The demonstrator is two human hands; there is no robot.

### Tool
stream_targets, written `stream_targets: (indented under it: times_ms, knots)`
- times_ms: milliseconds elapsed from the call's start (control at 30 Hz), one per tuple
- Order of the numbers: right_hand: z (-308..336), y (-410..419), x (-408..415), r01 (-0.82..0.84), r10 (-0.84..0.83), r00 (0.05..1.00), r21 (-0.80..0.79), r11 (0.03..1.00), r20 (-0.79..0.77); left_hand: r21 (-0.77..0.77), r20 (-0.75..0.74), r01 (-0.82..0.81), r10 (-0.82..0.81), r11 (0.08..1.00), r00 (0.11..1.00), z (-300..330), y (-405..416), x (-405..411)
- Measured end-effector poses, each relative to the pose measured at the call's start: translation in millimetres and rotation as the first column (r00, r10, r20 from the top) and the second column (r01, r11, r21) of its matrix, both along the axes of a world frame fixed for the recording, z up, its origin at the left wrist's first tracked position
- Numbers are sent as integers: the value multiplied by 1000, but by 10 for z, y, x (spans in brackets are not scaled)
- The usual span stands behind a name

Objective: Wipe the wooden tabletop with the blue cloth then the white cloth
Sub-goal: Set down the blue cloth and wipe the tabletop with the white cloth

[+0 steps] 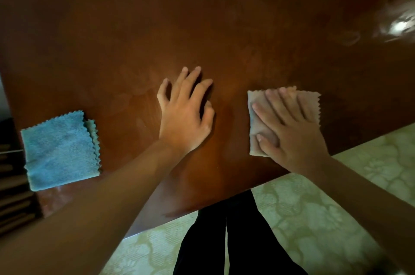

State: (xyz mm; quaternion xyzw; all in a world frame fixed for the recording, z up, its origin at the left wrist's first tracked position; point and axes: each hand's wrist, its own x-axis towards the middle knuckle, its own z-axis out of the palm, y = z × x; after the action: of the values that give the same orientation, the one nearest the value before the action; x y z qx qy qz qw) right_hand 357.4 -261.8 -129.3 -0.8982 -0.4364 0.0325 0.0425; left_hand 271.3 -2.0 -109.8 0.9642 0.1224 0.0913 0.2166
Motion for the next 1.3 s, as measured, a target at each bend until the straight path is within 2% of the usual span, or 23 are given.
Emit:
stream_targets:
  times_ms: [67, 300, 400, 600, 767, 933, 1067, 1200, 1300]
  knots:
    - [7, 58, -79, 19, -19, 1000, 18, 1000, 16, -1, 0, 10, -10, 1000, 1000, 7, -51, 95]
    - [-8, 407, -763, -1, 10, 997, 114, 993, -78, 54, -83, -4, 9, 999, 997, -16, 30, 349]
    - [15, 340, -581, -85, 91, 993, 88, 993, -71, 111, -137, -32, 47, 993, 989, -67, 142, 398]
    - [15, 362, 92, -44, 44, 999, 33, 998, 9, 161, -163, -37, 64, 986, 984, -124, 164, 398]
    - [-31, 312, -172, 11, -11, 1000, 73, 997, 4, 166, -149, -48, 73, 985, 986, -125, 156, 392]
    - [0, 199, -337, -54, 57, 997, 58, 997, -45, 165, -136, -55, 78, 985, 988, -127, 155, 391]
    - [8, 427, -2, -117, 121, 992, 80, 990, -38, 170, -145, -52, 77, 984, 986, -142, 156, 387]
    - [49, 892, 523, -111, 112, 994, 51, 992, 1, 165, -153, -48, 74, 985, 985, -154, 170, 387]
    - [52, 963, 577, -104, 104, 995, 29, 994, 5, 163, -146, -48, 72, 986, 987, -151, 171, 389]
